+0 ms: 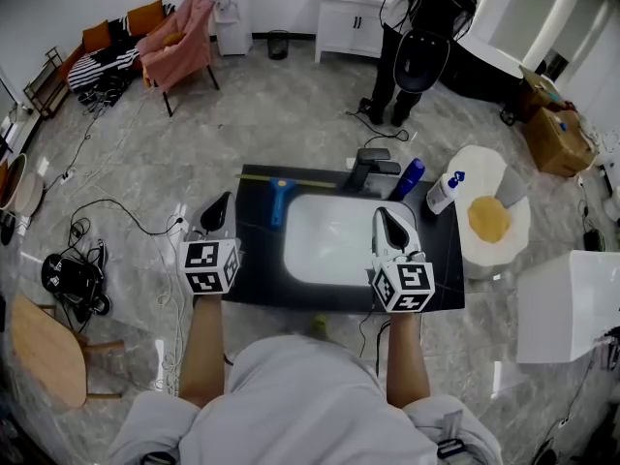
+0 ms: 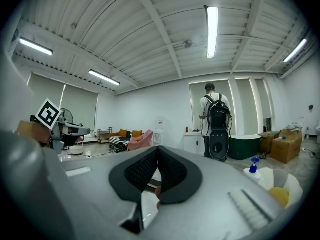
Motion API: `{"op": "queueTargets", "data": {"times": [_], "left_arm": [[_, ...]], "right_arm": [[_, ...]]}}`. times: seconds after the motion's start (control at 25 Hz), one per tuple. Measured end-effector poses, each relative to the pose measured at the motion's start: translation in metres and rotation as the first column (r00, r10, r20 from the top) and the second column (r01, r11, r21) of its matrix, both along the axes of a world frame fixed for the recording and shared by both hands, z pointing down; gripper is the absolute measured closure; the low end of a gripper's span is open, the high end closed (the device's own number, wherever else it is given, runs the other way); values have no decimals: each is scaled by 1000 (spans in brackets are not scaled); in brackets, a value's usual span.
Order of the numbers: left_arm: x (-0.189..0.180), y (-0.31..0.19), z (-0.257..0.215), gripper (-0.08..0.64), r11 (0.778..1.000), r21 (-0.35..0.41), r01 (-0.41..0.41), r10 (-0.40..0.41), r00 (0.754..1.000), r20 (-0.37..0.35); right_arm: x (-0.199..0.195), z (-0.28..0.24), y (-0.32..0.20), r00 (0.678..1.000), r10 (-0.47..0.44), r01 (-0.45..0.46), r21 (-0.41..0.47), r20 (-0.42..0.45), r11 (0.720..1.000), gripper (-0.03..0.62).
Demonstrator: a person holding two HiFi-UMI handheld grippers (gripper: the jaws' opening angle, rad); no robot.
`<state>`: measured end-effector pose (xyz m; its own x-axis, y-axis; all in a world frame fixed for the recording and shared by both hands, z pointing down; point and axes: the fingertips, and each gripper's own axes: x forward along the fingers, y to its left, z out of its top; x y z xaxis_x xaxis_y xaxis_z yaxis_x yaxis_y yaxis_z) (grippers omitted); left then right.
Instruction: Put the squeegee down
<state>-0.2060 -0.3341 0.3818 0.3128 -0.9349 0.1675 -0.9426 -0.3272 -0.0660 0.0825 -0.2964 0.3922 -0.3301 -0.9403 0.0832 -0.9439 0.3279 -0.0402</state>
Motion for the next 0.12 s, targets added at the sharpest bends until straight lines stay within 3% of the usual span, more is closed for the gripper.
{"op": "queueTargets", "data": {"times": [0.12], "left_arm": [[1, 0, 1, 561, 1000, 0, -2, 2, 1000, -5]], "right_arm": [[1, 2, 0, 1000, 2, -2, -2, -4, 1000, 589]]}}
